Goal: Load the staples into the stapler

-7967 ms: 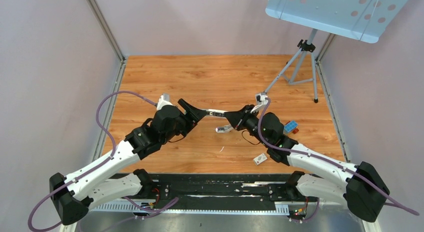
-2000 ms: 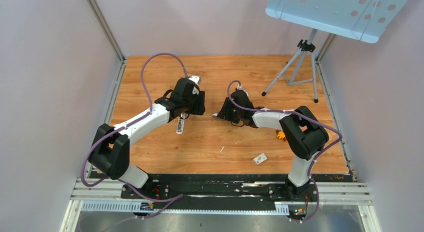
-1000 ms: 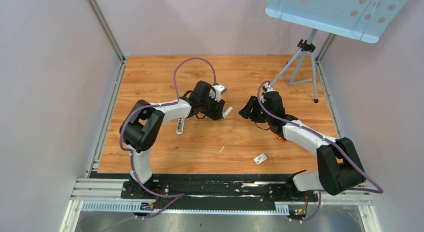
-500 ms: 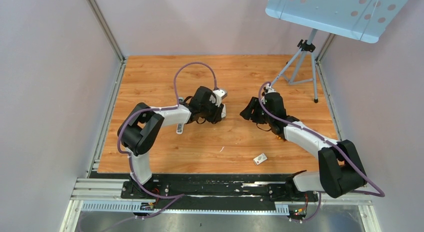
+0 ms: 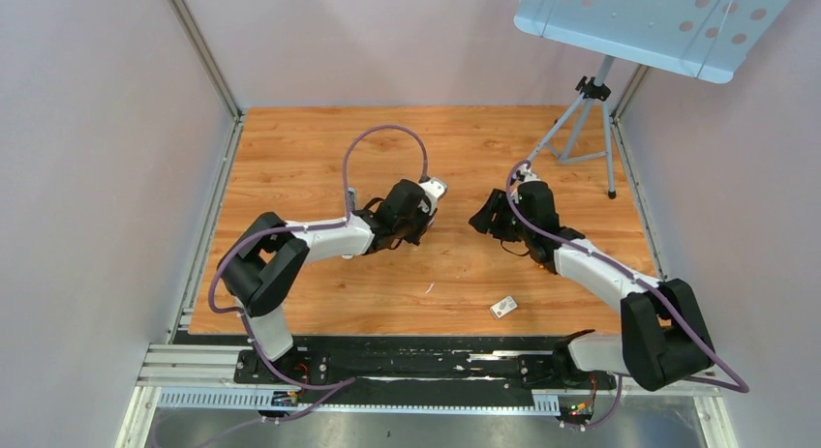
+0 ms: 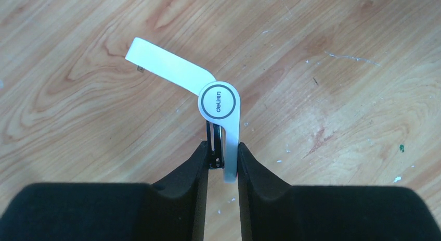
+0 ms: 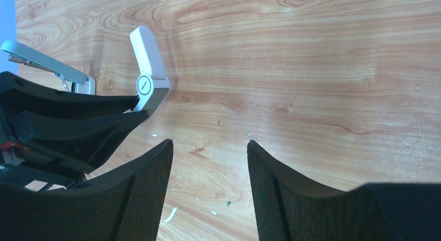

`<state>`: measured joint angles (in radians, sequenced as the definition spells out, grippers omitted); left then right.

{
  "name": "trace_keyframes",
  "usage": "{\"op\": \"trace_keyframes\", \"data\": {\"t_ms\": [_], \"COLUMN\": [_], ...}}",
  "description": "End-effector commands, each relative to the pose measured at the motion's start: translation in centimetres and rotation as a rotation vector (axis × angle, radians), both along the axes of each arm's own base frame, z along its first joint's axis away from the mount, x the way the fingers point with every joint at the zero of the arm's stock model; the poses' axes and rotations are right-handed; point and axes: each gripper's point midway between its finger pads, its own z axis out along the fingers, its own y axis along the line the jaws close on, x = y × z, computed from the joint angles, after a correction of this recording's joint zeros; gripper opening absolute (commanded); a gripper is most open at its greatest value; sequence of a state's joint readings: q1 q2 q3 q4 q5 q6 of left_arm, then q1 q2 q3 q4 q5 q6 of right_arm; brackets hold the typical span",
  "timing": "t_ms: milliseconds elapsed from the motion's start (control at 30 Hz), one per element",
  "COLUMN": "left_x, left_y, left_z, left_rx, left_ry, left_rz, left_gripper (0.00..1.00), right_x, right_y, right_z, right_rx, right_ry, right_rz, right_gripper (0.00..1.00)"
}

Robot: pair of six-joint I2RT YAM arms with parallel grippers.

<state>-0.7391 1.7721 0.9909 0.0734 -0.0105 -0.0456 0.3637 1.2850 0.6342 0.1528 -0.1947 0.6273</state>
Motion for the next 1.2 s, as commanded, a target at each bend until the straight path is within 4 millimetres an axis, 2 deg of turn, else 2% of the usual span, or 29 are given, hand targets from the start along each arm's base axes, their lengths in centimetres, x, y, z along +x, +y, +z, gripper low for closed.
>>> {"op": "trace_keyframes", "data": {"t_ms": [0, 167, 300, 467, 600, 833, 1000, 1167], "left_x": [0.0, -1.7, -3.4, -4.7, -4.7, -5.1, -6.1, -7.1], "left_y": [2.4, 7.9, 9.9, 8.8, 8.2, 7.6, 6.5, 5.1], "left_z": [1.4, 1.4, 1.1, 0.6, 0.1, -0.7, -2.1, -2.6], "left_rx": [0.151, 0.474, 0.689, 0.801, 0.883, 0.961, 0.928, 0.861], "left_ry": [-0.103, -0.128, -0.135, -0.134, -0.139, -0.145, -0.092, -0.048], "left_rz": [0.171, 0.432, 0.484, 0.455, 0.449, 0.425, 0.4, 0.374], "left_gripper": [0.14, 0.11, 0.12, 0.12, 0.12, 0.13, 0.21, 0.28], "right_x": [-0.9, -1.7, -2.3, -3.1, -4.2, -5.1, -5.4, -5.7], "right_y": [-1.1, -1.9, -2.6, -4.0, -5.6, -8.3, -9.4, -9.9], "right_z": [-0.4, 0.0, 0.7, 1.1, 1.0, 2.6, 4.4, 4.7], "right_rx": [-0.013, -0.024, -0.022, -0.05, -0.083, -0.109, -0.114, -0.132], "right_ry": [0.016, 0.006, -0.02, -0.035, -0.033, -0.114, -0.184, -0.189], "right_rz": [-0.012, -0.019, -0.037, -0.073, -0.119, -0.222, -0.268, -0.279], "right_gripper": [0.58, 0.59, 0.59, 0.6, 0.6, 0.61, 0.62, 0.62]}}
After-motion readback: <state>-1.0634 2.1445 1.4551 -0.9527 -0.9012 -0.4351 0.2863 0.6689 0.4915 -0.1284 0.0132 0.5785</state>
